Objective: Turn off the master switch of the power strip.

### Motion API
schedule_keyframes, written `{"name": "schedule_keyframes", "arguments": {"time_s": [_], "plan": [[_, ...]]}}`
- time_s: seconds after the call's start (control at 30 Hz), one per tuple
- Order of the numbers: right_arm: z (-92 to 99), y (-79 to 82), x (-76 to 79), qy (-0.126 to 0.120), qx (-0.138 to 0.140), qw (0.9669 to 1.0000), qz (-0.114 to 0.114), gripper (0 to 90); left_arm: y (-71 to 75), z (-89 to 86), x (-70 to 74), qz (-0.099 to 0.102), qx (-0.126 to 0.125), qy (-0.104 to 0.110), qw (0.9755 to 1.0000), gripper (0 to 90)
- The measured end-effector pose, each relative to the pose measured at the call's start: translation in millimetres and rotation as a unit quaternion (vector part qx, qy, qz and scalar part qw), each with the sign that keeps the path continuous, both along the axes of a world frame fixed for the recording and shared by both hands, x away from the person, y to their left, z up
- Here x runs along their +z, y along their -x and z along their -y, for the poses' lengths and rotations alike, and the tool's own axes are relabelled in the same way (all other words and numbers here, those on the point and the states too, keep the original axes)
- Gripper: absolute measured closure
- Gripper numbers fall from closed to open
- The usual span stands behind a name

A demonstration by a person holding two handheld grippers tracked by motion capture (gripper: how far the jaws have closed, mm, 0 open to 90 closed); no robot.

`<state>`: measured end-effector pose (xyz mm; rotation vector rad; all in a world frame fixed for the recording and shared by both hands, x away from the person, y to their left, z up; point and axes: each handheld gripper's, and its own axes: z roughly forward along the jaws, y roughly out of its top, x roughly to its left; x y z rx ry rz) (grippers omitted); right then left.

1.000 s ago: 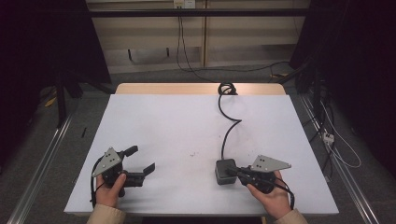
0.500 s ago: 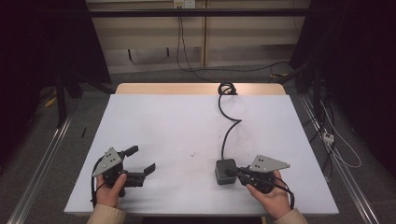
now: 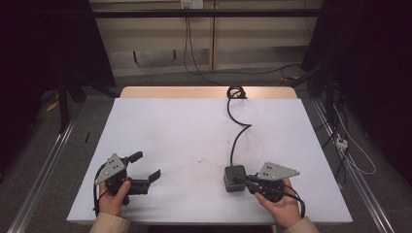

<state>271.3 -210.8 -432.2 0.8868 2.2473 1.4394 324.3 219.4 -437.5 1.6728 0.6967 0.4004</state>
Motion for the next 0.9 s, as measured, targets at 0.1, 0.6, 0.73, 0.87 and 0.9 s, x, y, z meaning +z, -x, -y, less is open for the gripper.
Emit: {"name": "schedule_keyframes", "arguments": {"time_s": [0.1, 0.6, 0.73, 0.87, 0.9], "plan": [[0.6, 0.4, -0.7, -0.002, 0.002, 1.0, 0.004, 90.0, -0.2, -0.3, 0.2, 0.001, 0.0, 0.0, 1.0, 3.2], [2.3, -0.3, -2.5, -0.014, 0.0, 0.9999, 0.005, 90.0, -0.8, -0.1, 0.0, -0.001, 0.001, 0.003, 1.0, 3.2], [2.7, -0.5, -2.7, -0.018, -0.001, 0.9998, 0.002, 90.0, -1.0, 0.1, 0.0, 0.001, 0.0, 0.001, 1.0, 3.2], [2.5, -0.3, -2.8, -0.018, -0.001, 0.9998, 0.003, 90.0, -1.0, 0.0, 0.1, -0.001, 0.001, 0.002, 1.0, 3.2], [2.7, -0.4, -2.9, -0.019, -0.001, 0.9998, 0.003, 90.0, -1.2, 0.0, 0.1, 0.0, 0.0, 0.001, 1.0, 3.2]]}}
